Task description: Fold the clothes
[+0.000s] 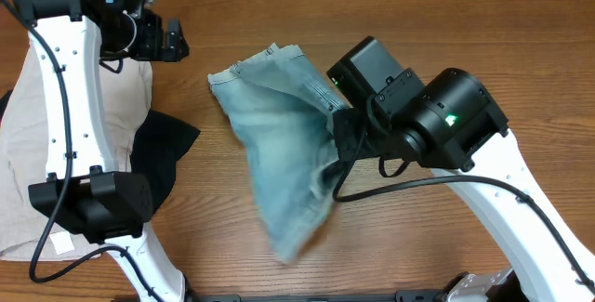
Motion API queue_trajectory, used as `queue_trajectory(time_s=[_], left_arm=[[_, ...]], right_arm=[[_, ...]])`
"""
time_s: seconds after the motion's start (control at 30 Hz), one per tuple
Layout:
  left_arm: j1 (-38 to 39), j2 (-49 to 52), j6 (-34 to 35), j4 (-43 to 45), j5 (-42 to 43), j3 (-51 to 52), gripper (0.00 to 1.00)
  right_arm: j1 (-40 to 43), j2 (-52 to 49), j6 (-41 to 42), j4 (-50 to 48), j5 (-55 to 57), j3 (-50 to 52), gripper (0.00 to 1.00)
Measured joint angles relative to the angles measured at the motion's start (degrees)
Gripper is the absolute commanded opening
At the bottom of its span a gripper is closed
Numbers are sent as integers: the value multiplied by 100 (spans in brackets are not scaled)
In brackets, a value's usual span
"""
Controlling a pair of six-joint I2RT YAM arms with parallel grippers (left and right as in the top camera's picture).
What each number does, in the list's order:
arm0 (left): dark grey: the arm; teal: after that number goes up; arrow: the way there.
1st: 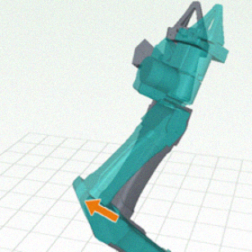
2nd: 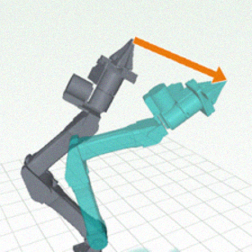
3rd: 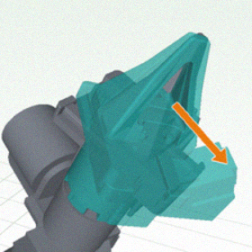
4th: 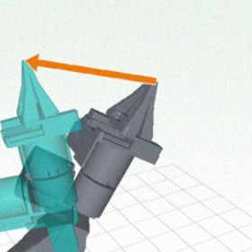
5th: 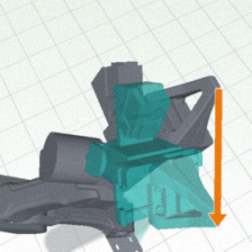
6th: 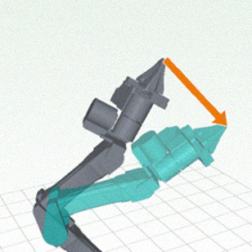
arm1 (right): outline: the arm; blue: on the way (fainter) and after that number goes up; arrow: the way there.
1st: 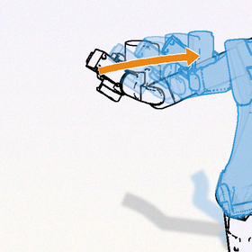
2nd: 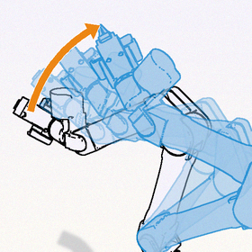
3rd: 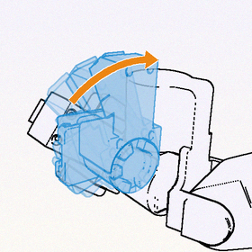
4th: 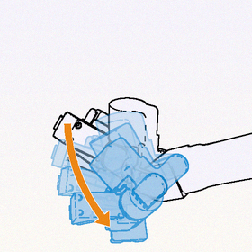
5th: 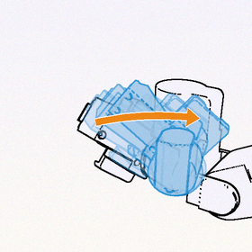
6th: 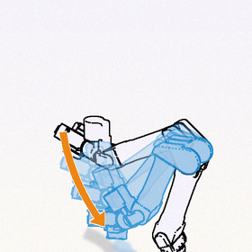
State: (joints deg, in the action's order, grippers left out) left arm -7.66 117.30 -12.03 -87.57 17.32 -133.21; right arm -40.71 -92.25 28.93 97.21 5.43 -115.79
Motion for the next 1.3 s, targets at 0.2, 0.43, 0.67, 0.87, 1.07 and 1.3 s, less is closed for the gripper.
queue_trajectory(time_s=[0.2, 0.43, 0.67, 0.87, 1.07, 1.3], left_arm=[[503, 4, -426, 203, 61, 0, 100], [1384, 413, -1161, 177, 94, -2, 100], [1495, 1408, -831, 424, 63, 11, 100], [1241, 1591, -162, 973, 188, 42, 100], [1220, 1591, -1268, 728, 229, 42, 100], [1261, 1593, -2426, 785, 192, 42, 100]], right_arm=[[374, 0, 223, -4, 61, 173, 6], [1408, 0, 138, -400, 85, 396, 10], [2485, 0, -400, -1366, -422, 1115, 12], [3226, 0, -918, -2227, -916, 1998, 20], [3891, -9, -1679, -2830, -1681, 2763, 22], [4253, -9, -2323, -2863, -2240, 2940, 25]])
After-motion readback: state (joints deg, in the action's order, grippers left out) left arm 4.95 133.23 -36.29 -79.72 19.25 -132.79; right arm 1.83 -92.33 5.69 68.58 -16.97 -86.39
